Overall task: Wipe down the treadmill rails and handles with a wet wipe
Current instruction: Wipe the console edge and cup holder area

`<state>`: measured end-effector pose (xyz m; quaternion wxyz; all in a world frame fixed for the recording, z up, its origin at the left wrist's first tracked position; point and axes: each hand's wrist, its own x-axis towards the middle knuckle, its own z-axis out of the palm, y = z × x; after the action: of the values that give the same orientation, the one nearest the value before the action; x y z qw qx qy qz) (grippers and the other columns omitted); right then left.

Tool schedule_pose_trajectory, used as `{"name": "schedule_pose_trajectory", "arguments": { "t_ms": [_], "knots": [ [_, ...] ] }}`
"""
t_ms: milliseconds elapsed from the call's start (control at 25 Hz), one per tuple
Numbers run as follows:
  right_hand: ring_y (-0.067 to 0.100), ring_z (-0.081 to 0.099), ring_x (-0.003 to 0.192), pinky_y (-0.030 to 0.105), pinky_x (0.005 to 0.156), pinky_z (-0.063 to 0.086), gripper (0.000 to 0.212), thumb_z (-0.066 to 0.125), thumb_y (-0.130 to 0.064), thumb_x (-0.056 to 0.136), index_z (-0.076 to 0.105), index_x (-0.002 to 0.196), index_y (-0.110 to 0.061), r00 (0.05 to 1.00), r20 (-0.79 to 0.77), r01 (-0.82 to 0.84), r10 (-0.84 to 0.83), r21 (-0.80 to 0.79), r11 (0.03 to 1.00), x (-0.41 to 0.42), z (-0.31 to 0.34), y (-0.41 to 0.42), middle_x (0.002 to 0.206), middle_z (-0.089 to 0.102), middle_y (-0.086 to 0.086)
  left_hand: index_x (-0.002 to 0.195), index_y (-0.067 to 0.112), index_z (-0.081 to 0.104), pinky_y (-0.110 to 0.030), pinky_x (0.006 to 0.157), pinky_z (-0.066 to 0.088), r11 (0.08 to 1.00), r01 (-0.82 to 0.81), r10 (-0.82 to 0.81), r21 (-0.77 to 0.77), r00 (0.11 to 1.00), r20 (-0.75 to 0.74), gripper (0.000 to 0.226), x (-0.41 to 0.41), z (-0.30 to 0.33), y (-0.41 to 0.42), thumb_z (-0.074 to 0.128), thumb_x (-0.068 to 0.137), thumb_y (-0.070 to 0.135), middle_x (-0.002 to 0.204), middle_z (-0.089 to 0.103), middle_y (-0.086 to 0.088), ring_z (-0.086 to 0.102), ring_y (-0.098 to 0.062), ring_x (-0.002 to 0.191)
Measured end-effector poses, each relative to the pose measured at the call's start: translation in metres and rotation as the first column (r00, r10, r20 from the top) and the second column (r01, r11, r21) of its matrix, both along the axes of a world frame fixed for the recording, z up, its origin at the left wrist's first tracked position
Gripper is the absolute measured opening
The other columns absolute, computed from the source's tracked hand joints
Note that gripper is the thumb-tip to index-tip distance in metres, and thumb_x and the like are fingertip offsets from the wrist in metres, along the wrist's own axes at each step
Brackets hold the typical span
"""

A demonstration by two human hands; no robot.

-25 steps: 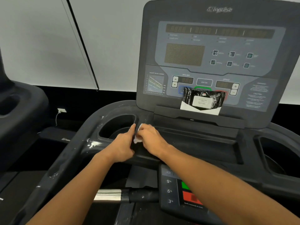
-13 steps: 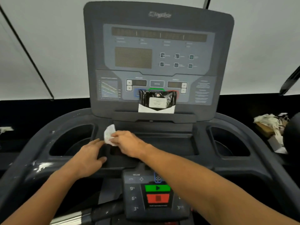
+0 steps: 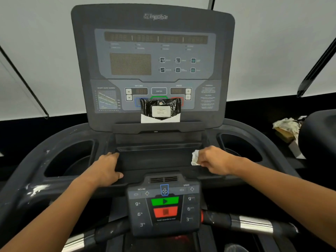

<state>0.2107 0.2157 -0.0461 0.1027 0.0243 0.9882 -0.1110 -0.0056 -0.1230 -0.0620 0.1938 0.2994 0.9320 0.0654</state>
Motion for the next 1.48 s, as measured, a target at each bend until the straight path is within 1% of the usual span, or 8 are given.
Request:
{"name": "schedule_pose_trajectory", "arguments": {
  "t_ms": [280, 440, 560, 840, 920, 1120, 1320, 1480],
  "knots": [
    [0.016, 0.068, 0.105, 0.016, 0.097, 0.044, 0.024, 0.070, -0.001, 0.087, 0.077, 0.107, -0.011, 0.979, -0.192, -0.004, -0.066, -0.343, 0.939, -0.018, -0.009, -0.065, 0.111, 0.074, 0.004, 0.151, 0.020, 0.030, -0.043, 0.108, 0.038, 0.998, -0.012, 0.013, -0.057, 1.000, 0.017, 0.084, 0.000, 0.004, 0.004, 0.076, 0.082, 0.035, 0.152, 0.037, -0.009, 0.041, -0.030, 0.136],
    [0.013, 0.068, 0.095, 0.026, 0.093, 0.048, 0.018, 0.073, -0.003, 0.085, 0.079, 0.098, -0.014, 0.999, -0.039, -0.001, -0.012, -0.324, 0.946, 0.003, 0.008, -0.037, 0.101, 0.075, 0.000, 0.150, 0.020, 0.030, -0.042, 0.108, 0.039, 0.999, -0.039, 0.040, -0.028, 0.999, 0.029, 0.085, 0.000, 0.004, 0.001, 0.077, 0.081, 0.036, 0.151, 0.039, -0.007, 0.041, -0.029, 0.135],
    [0.008, 0.069, 0.097, 0.029, 0.096, 0.051, 0.019, 0.073, -0.004, 0.086, 0.080, 0.095, -0.019, 0.988, 0.039, 0.150, -0.152, -0.524, 0.838, 0.027, 0.009, -0.035, 0.099, 0.074, -0.007, 0.151, 0.020, 0.028, -0.043, 0.106, 0.040, 0.999, -0.034, 0.035, -0.014, 0.999, 0.023, 0.089, 0.001, 0.005, 0.002, 0.078, 0.080, 0.035, 0.146, 0.043, -0.007, 0.043, -0.030, 0.133],
    [0.009, 0.067, 0.080, 0.027, 0.082, 0.054, 0.027, 0.074, 0.007, 0.082, 0.077, 0.079, -0.020, 0.934, -0.160, 0.125, -0.318, -0.689, 0.714, 0.009, -0.010, -0.068, 0.093, 0.067, -0.005, 0.153, 0.017, 0.026, -0.044, 0.108, 0.041, 1.000, -0.009, 0.009, -0.026, 1.000, 0.023, 0.093, 0.001, 0.012, 0.006, 0.080, 0.079, 0.032, 0.144, 0.045, -0.012, 0.043, -0.034, 0.133],
    [0.009, 0.064, 0.075, 0.030, 0.080, 0.052, 0.029, 0.073, 0.004, 0.083, 0.072, 0.077, -0.024, 0.942, -0.137, 0.159, -0.307, -0.623, 0.766, 0.009, -0.010, -0.062, 0.086, 0.067, -0.005, 0.154, 0.017, 0.024, -0.044, 0.109, 0.040, 1.000, -0.019, 0.020, -0.023, 0.999, 0.029, 0.093, 0.002, 0.013, 0.006, 0.080, 0.080, 0.031, 0.146, 0.043, -0.012, 0.042, -0.033, 0.134],
    [0.020, 0.063, 0.088, 0.029, 0.084, 0.046, 0.018, 0.071, 0.004, 0.080, 0.075, 0.079, -0.013, 0.985, -0.108, -0.153, 0.136, -0.167, 0.974, 0.017, 0.007, -0.033, 0.094, 0.072, 0.000, 0.153, 0.015, 0.027, -0.046, 0.109, 0.041, 1.000, -0.022, 0.022, -0.001, 0.999, 0.040, 0.092, 0.002, 0.016, 0.004, 0.080, 0.080, 0.031, 0.145, 0.047, -0.011, 0.048, -0.030, 0.130],
    [0.018, 0.058, 0.095, 0.019, 0.081, 0.043, 0.027, 0.068, 0.007, 0.082, 0.078, 0.080, -0.019, 0.998, 0.000, 0.070, -0.070, -0.051, 0.996, 0.069, 0.008, 0.034, 0.099, 0.056, -0.008, 0.152, 0.016, 0.029, -0.045, 0.108, 0.042, 0.999, -0.031, 0.030, 0.035, 0.999, 0.024, 0.091, 0.003, 0.010, 0.000, 0.081, 0.079, 0.031, 0.143, 0.050, -0.011, 0.050, -0.031, 0.128],
    [0.013, 0.063, 0.096, 0.006, 0.079, 0.040, 0.020, 0.072, -0.001, 0.086, 0.079, 0.083, -0.019, 0.971, -0.123, 0.186, -0.204, -0.139, 0.973, 0.074, 0.000, 0.031, 0.107, 0.060, -0.005, 0.153, 0.016, 0.027, -0.046, 0.106, 0.044, 0.999, -0.032, 0.031, 0.021, 0.999, 0.037, 0.096, -0.001, 0.011, 0.002, 0.083, 0.077, 0.033, 0.141, 0.051, -0.011, 0.052, -0.031, 0.125]
  ]
}}
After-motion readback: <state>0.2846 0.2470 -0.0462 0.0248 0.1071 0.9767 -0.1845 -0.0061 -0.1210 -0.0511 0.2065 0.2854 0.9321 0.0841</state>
